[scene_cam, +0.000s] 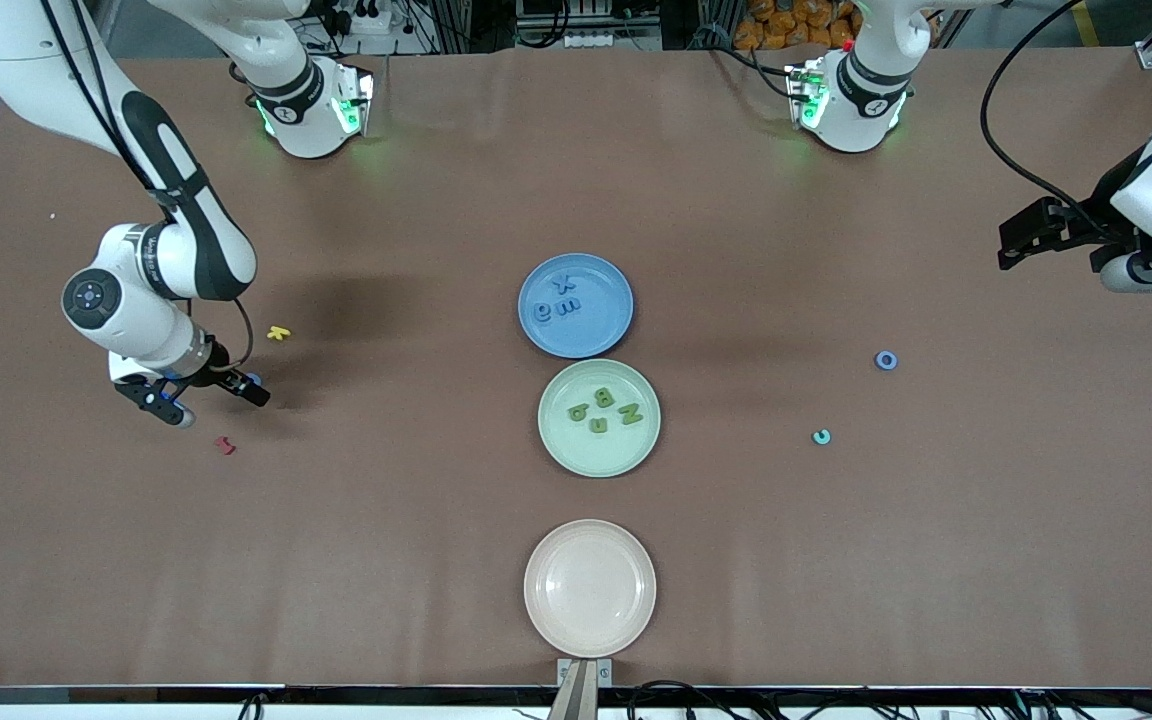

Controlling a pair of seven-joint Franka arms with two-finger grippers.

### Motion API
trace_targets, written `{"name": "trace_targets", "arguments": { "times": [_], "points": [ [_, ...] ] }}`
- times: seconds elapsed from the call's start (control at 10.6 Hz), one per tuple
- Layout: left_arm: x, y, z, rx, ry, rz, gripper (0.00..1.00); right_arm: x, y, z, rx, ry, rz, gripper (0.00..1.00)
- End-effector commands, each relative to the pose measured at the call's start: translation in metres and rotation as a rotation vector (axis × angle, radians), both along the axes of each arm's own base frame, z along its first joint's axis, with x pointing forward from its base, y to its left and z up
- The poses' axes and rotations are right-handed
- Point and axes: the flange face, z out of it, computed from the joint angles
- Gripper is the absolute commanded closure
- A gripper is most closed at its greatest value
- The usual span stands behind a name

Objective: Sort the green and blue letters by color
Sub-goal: 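Lower the right gripper and grasp the blue C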

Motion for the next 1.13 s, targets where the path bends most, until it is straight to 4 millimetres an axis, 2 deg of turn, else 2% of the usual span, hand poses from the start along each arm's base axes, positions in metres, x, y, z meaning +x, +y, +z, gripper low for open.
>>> {"name": "trace_targets", "arguments": {
  "times": [0.0,0.56,0.66,0.85,1.04],
  "points": [
    [-0.001,0.004,0.004,-0.009,0.0,-0.021,0.0,-0.014,-0.004,0.001,-0.002,-0.029,0.018,0.0],
    [-0.002,0.011,0.006,-0.009,0.0,-0.008,0.0,-0.023,-0.012,-0.021,0.0,-0.042,0.006,0.0],
    [-0.003,0.014,0.005,-0.008,0.003,-0.002,0.0,-0.023,-0.012,-0.023,0.001,-0.039,0.006,0.07],
    [-0.003,0.014,0.007,-0.009,0.0,-0.002,0.0,-0.023,-0.012,-0.026,0.001,-0.043,0.008,0.3],
    [-0.003,0.014,0.008,-0.01,-0.004,-0.001,0.0,-0.022,-0.011,-0.031,0.002,-0.049,0.009,0.49]
  ]
}}
